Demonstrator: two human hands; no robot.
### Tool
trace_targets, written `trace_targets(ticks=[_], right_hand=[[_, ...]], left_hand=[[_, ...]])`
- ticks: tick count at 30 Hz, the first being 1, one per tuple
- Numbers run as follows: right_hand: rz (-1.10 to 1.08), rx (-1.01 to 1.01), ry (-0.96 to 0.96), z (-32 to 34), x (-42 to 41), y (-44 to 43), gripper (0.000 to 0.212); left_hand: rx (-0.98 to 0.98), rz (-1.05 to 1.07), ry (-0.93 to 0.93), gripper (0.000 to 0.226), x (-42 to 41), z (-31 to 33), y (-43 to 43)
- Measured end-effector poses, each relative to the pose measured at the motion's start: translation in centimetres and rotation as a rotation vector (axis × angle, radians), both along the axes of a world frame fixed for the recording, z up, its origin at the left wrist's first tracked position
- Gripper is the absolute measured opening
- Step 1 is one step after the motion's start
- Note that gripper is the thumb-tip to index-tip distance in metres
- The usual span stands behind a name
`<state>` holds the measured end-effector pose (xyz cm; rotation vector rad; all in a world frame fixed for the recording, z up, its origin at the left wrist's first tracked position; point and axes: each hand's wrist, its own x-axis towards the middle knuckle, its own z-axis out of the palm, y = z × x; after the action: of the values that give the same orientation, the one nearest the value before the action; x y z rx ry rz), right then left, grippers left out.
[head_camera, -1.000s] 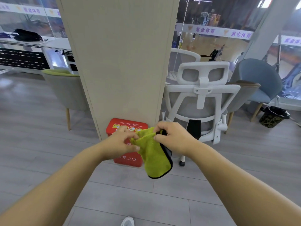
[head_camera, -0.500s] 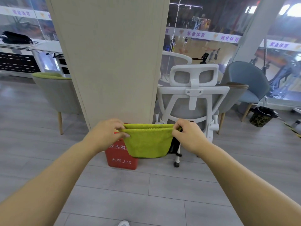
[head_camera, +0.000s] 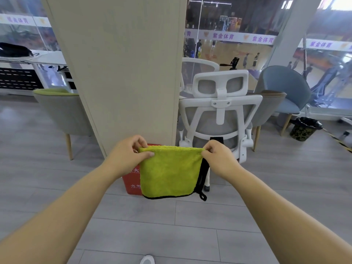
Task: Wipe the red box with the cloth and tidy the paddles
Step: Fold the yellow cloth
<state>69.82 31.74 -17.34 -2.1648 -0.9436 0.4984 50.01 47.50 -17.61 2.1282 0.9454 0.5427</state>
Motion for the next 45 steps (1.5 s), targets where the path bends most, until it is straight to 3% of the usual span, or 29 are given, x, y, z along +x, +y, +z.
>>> trace_targets(ticks=[5, 12, 20, 27, 31, 34, 37, 40, 42, 45], right_hand=[[-0.025, 0.044, 0.133, -0.5, 0.3, -0.9, 0.007], [-0.122, 0.010, 0.142, -0.4, -0.2, -2.4, 0.013], [-0.308, 0.034, 0.081, -0.7, -2.7, -5.1, 0.023], [-0.535, 0.165, 0.141, -0.3, -6.2, -12.3, 0.016], [-0.728, 0.094, 0.088, 0.1, -9.1, -18.6, 0.043], [-0.929, 0.098, -0.031, 0.2, -11.6, -23.9, 0.028], [-1.065, 0.133, -0.046, 0.2, -14.1, -30.5, 0.012], [-1.151, 0.234, -0.013, 0.5, -17.1, -37.5, 0.011], [-1.170, 0.354, 0.029, 1.3, -19.6, -42.1, 0.020], [-1.179, 0.428, 0.007, 2.5, -23.7, -48.8, 0.026]], left_hand=[[-0.131, -0.041, 0.116, 0.011, 1.4, -0.7, -0.3], [-0.269, -0.177, 0.161, 0.027, 4.9, -0.8, -0.9], [-0.344, -0.570, 0.165, 0.021, 10.2, -0.4, -3.5], [-0.437, -0.879, 0.100, 0.012, 12.6, 0.1, -11.0], [-0.626, -1.087, 0.152, 0.016, 12.8, 1.2, -17.6], [-0.695, -1.280, 0.243, 0.025, 12.3, 1.8, -23.1], [-0.635, -1.427, 0.252, 0.027, 11.9, 2.2, -29.1], [-0.487, -1.403, 0.122, 0.014, 11.3, 1.7, -35.7], [-0.331, -1.437, 0.106, 0.041, 10.7, 0.8, -40.6], [-0.193, -1.647, 0.155, 0.079, 9.0, 0.3, -48.1]])
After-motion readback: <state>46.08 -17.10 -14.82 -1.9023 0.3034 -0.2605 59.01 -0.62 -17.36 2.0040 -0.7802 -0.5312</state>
